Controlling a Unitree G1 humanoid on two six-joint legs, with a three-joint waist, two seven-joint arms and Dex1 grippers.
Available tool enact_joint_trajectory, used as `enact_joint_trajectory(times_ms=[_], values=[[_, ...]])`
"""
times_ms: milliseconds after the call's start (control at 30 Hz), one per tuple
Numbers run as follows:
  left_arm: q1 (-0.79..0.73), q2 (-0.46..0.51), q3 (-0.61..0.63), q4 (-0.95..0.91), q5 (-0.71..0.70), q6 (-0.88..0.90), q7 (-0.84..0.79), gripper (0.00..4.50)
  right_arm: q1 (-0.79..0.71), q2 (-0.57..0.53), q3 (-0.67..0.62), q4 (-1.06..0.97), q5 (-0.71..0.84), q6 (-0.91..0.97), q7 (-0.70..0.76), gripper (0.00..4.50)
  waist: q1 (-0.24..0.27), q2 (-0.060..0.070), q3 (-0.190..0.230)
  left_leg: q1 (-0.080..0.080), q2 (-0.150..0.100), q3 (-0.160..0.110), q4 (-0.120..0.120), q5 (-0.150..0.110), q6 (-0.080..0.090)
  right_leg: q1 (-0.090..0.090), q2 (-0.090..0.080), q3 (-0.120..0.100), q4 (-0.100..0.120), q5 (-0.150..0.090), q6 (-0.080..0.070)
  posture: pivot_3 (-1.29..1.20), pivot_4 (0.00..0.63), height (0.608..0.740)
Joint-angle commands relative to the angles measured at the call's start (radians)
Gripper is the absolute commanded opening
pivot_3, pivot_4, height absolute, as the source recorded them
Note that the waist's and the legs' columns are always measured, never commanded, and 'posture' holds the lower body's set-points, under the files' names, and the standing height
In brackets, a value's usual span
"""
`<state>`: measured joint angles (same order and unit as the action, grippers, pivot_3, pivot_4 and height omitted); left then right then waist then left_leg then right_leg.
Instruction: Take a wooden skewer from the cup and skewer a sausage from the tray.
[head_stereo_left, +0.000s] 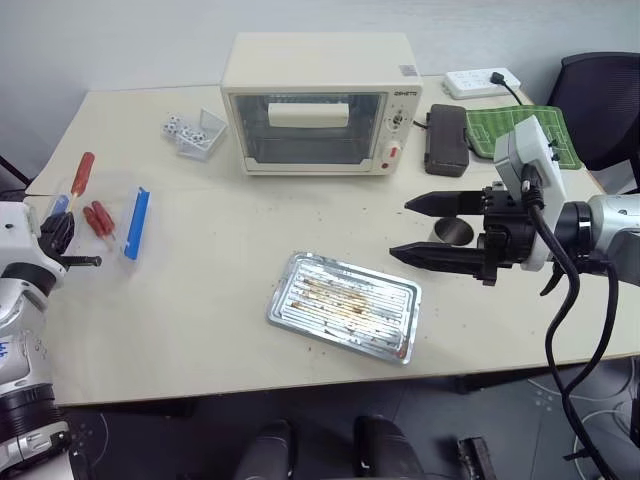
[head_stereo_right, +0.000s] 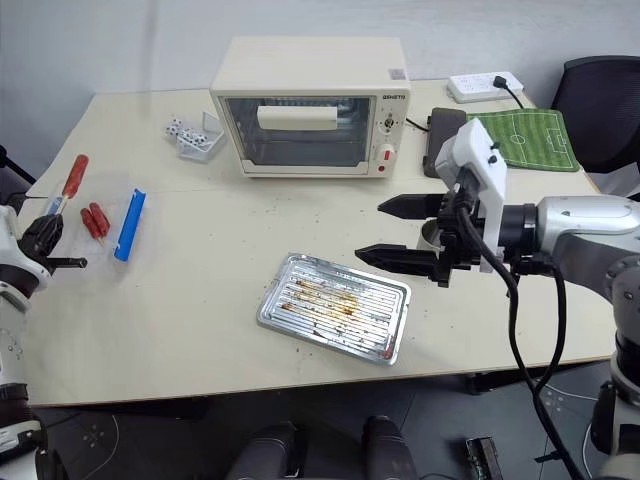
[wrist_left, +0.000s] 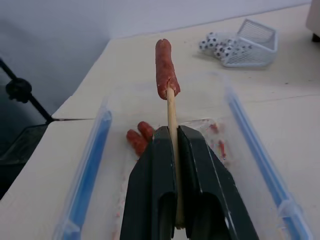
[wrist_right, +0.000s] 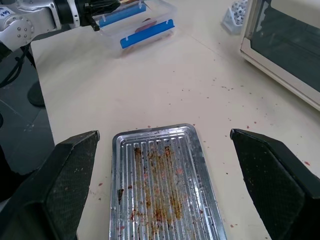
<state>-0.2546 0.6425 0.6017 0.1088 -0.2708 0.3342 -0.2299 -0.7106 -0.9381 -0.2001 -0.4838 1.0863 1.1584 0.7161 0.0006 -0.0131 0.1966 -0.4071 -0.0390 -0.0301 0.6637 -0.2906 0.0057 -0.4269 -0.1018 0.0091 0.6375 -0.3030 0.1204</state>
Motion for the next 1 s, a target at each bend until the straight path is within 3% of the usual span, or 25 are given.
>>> enact_joint_trajectory(times_ms=[33, 267, 300, 467, 633, 800, 1000], values=[[0.046, -0.017, 0.04, -0.102, -0.001, 0.023, 0.057, 0.0, -0.002, -0.008, -0.007, -0.008, -0.006, -0.03, 0.012, 4.35, 0.0, 0.0, 0.0, 0.0, 0.0, 0.0, 0.0, 0.0, 0.0, 0.0, 0.0, 0.0, 0.0, 0.0, 0.0, 0.0, 0.15, 0.74], [0.054, -0.018, 0.021, -0.101, -0.018, 0.066, 0.048, 0.0, -0.021, -0.009, 0.023, 0.014, -0.032, -0.05, 0.042, 4.35, 0.0, -0.001, -0.001, 0.0, 0.0, 0.0, 0.0, -0.001, 0.0, 0.0, 0.0, 0.0, 0.0, 0.0, 0.0, 0.0, 0.15, 0.74], [0.044, -0.012, 0.01, -0.092, -0.017, 0.062, 0.037, 0.56, -0.024, -0.007, 0.028, 0.018, -0.034, -0.053, 0.046, 4.5, 0.0, -0.001, -0.001, 0.0, 0.0, 0.0, 0.0, -0.001, 0.0, 0.0, 0.0, 0.0, 0.0, 0.0, 0.0, 0.0, 0.15, 0.74], [0.037, 0.008, 0.016, -0.124, -0.029, 0.083, 0.012, 1.95, -0.027, -0.008, 0.024, 0.036, -0.015, -0.036, 0.064, 4.5, 0.001, -0.002, -0.001, 0.0, 0.0, 0.0, 0.0, -0.001, 0.0, 0.0, 0.0, 0.0, 0.0, 0.0, 0.0, 0.0, 0.15, 0.74], [0.136, 0.021, 0.134, -0.251, -0.112, 0.143, -0.032, 3.44, -0.017, -0.03, 0.034, 0.048, -0.06, -0.067, 0.107, 4.5, -0.008, -0.002, -0.001, 0.0, 0.001, 0.001, 0.0, -0.001, -0.002, 0.0, 0.001, 0.001, -0.001, 0.0, 0.0, 0.0, 0.15, 0.74], [0.351, 0.032, 0.331, -0.408, -0.286, 0.247, -0.188, 3.44, -0.034, -0.059, 0.039, 0.109, -0.108, -0.099, 0.176, 4.5, -0.007, -0.002, -0.001, 0.0, 0.003, 0.002, -0.001, -0.002, -0.003, 0.0, 0.001, 0.001, -0.004, 0.0, 0.0, 0.0, 0.15, 0.74], [0.482, 0.057, 0.451, -0.412, -0.376, 0.288, -0.279, 3.44, -0.058, -0.076, 0.072, 0.18, -0.176, -0.148, 0.259, 4.5, 0.001, -0.002, -0.001, 0.001, 0.003, 0.0, -0.001, -0.005, 0.002, 0.002, 0.0, 0.003, -0.006, 0.0, -0.002, 0.0, 0.15, 0.74]])
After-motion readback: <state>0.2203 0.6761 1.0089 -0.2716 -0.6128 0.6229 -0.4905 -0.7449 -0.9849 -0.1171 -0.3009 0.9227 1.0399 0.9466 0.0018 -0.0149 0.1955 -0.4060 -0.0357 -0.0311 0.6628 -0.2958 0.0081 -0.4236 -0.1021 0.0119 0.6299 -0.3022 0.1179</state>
